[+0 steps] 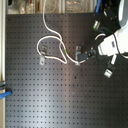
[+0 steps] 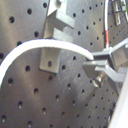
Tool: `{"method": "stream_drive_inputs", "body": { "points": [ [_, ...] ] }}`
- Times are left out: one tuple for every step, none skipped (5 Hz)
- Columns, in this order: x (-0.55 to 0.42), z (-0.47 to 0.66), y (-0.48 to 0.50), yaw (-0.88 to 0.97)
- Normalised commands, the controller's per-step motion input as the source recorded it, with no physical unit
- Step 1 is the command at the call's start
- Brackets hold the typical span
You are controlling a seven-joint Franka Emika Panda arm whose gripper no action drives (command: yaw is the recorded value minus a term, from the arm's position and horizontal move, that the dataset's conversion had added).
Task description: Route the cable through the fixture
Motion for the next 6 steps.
{"method": "stream_drive_inputs", "body": {
  "points": [
    [0.000, 0.00, 0.000, 0.01],
    [0.149, -0.02, 0.116, 0.04],
    [0.152, 0.00, 0.145, 0.12],
    [0.129, 0.01, 0.230, 0.16],
    [0.000, 0.01, 0.000, 0.00],
    [0.001, 0.29, -0.012, 0.04]
  ]
}}
